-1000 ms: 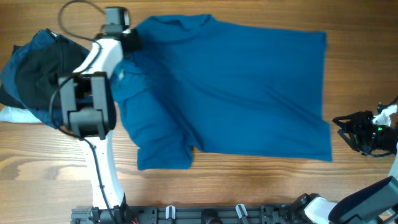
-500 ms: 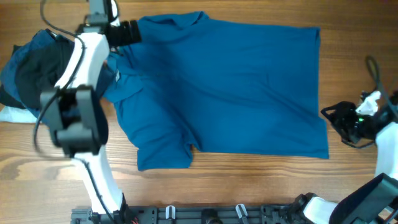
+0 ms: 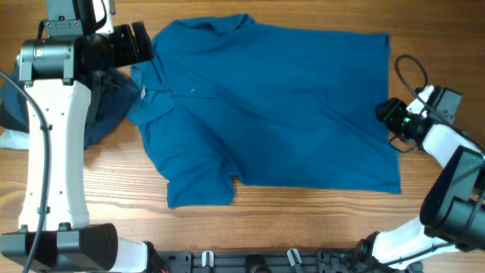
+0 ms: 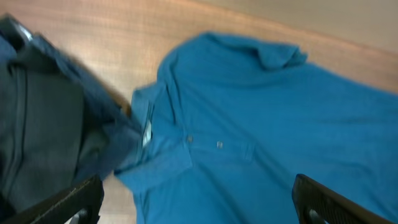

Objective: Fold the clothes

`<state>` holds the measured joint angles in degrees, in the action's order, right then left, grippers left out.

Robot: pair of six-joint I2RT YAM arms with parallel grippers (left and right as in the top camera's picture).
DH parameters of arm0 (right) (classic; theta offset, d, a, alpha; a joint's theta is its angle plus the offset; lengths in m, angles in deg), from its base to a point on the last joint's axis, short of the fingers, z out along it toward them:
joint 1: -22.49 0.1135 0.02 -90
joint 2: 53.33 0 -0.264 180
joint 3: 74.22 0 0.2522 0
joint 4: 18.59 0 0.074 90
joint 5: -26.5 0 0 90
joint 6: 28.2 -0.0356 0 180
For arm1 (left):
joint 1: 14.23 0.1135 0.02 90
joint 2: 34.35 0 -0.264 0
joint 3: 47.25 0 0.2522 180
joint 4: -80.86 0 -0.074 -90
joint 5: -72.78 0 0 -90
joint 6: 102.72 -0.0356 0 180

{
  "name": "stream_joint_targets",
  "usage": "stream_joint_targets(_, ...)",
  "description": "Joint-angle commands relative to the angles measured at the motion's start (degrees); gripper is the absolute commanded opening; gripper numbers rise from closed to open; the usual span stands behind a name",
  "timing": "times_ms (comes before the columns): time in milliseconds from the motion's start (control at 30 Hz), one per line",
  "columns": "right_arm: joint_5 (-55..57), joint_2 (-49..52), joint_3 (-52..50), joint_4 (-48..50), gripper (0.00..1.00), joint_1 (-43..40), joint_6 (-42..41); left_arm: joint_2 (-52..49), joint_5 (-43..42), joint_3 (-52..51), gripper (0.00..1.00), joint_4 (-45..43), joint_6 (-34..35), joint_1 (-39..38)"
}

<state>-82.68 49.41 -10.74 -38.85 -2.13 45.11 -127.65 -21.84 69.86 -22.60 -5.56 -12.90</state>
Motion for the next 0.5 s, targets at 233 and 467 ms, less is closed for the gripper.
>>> stream_joint_targets(233, 12.1, 4.9, 0.0, 1.6, 0.04, 1.7, -7.8, 1.0, -1.0, -0.1, 0.99, 1.4, -0.7, -4.8)
stream_joint_targets(467, 9.3, 4.9, 0.6, 15.1, 0.04, -2.9, -10.4, 1.0, -0.9, -0.1, 1.0, 2.4, -0.7, -7.3)
